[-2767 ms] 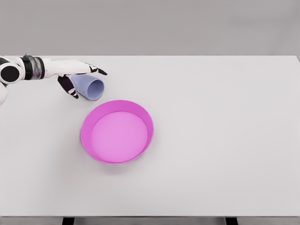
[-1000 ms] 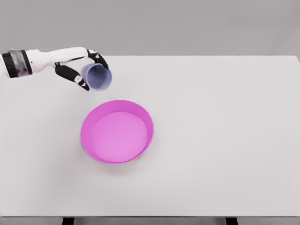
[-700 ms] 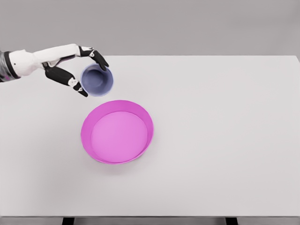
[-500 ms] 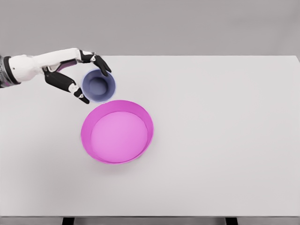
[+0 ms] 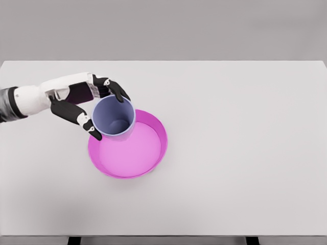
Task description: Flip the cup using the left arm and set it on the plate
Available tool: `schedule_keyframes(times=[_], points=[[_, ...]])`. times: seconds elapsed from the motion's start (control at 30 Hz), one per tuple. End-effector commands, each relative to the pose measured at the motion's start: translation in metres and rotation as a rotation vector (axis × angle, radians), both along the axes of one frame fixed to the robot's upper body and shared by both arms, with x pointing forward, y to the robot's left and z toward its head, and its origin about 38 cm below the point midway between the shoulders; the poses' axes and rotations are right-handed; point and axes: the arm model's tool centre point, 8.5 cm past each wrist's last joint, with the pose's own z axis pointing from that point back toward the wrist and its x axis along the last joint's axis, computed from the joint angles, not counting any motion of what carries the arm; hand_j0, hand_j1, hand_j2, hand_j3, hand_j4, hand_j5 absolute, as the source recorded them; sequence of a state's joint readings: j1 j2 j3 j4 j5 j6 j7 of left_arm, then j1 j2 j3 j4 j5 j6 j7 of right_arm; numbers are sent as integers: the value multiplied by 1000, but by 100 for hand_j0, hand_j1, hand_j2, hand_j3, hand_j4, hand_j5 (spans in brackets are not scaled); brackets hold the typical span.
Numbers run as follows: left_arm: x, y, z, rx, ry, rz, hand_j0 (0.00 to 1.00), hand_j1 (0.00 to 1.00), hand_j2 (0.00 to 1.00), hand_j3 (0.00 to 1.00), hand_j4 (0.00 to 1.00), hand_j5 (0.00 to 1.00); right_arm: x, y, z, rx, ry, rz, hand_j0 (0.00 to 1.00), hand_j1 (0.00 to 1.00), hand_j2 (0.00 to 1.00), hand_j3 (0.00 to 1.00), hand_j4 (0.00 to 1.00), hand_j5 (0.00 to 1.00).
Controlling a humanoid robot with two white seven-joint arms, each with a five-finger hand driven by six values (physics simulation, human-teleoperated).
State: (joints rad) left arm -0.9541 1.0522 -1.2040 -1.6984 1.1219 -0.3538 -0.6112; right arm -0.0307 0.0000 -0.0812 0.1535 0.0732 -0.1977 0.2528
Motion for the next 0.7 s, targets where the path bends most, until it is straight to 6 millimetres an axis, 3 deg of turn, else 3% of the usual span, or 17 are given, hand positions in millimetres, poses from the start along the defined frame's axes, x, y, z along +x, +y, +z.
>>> schedule_keyframes(times=[0.0,0.17,0.27,0.4,0.47,0.67], points=[[-5,-4,1,-56,59,-7,55,55,55,55,55,55,0,0,0,0,1,0,100,100,100,100,100,100],[-4,-11,-8,-135,156,-5,54,54,54,54,54,54,0,0,0,0,0,0,100,100,100,100,100,100],[-3,-13,-29,-115,213,14,54,54,54,54,54,54,0,0,0,0,0,0,100,100,100,100,100,100],[13,-5,-51,-37,223,64,54,54,54,54,54,54,0,0,0,0,0,0,100,100,100,100,100,100],[18,1,-56,-5,233,87,54,54,54,54,54,54,0,0,0,0,0,0,100,100,100,100,100,100],[21,-11,-65,-5,247,67,54,54,54,54,54,54,0,0,0,0,0,0,100,100,100,100,100,100]])
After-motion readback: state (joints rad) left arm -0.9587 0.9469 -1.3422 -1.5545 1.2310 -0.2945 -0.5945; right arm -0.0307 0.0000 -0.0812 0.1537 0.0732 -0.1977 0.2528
